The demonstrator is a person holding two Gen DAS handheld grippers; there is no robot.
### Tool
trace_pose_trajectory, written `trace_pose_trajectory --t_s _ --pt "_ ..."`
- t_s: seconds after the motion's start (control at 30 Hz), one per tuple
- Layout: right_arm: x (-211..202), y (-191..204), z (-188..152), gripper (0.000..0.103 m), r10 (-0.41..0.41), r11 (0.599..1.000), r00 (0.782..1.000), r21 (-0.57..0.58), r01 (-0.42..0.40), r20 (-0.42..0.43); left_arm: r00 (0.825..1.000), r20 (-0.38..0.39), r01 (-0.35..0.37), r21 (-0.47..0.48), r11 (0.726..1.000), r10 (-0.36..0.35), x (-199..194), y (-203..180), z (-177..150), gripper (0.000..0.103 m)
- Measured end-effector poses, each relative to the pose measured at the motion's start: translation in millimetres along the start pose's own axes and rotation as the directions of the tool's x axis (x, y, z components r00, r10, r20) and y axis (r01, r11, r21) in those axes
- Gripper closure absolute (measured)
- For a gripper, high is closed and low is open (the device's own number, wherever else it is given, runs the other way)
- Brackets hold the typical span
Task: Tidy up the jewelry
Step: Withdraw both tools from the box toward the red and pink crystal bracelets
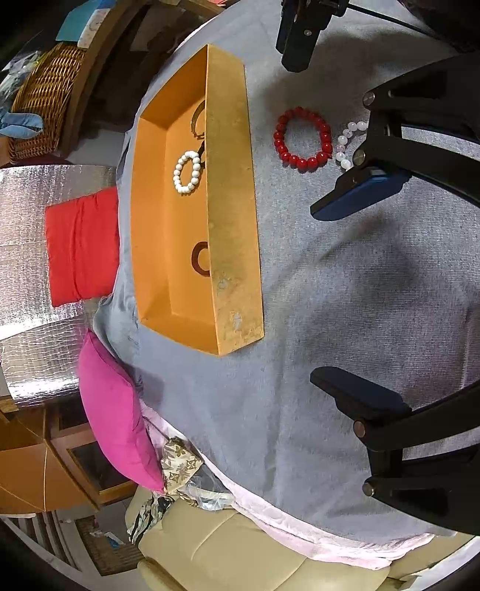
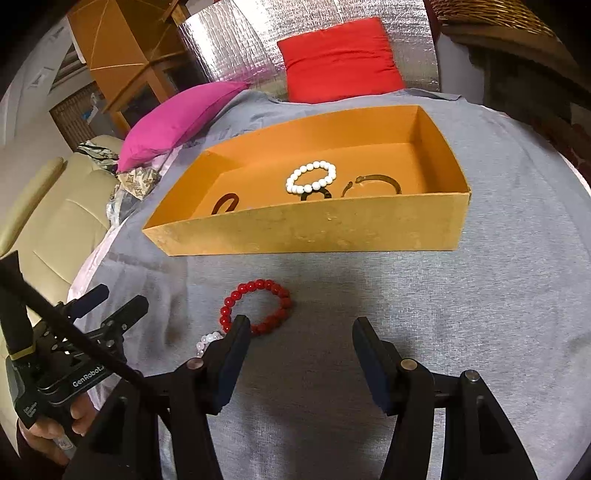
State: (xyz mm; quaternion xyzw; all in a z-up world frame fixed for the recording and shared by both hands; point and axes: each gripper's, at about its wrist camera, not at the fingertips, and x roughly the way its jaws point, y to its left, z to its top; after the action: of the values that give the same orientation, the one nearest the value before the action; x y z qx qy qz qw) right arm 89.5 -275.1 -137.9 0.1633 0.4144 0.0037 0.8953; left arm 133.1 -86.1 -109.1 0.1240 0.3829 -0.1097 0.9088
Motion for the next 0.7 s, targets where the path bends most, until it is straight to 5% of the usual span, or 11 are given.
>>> trace_pose_trajectory --t_s 0.47,0.7 --pt "6 1 0 0.042 -0.015 1.0 1.0 0.025 0.015 -0.008 0.995 -0.04 0.095 0.01 0.995 -0.094 4 -2 -4 0.021" --pt "3 -13 0 0.041 -0.039 0.997 0.999 0.064 0.04 -0.012 0.989 -0.074 0.137 0.096 0.986 -0.131 7 -27 -11 0.021"
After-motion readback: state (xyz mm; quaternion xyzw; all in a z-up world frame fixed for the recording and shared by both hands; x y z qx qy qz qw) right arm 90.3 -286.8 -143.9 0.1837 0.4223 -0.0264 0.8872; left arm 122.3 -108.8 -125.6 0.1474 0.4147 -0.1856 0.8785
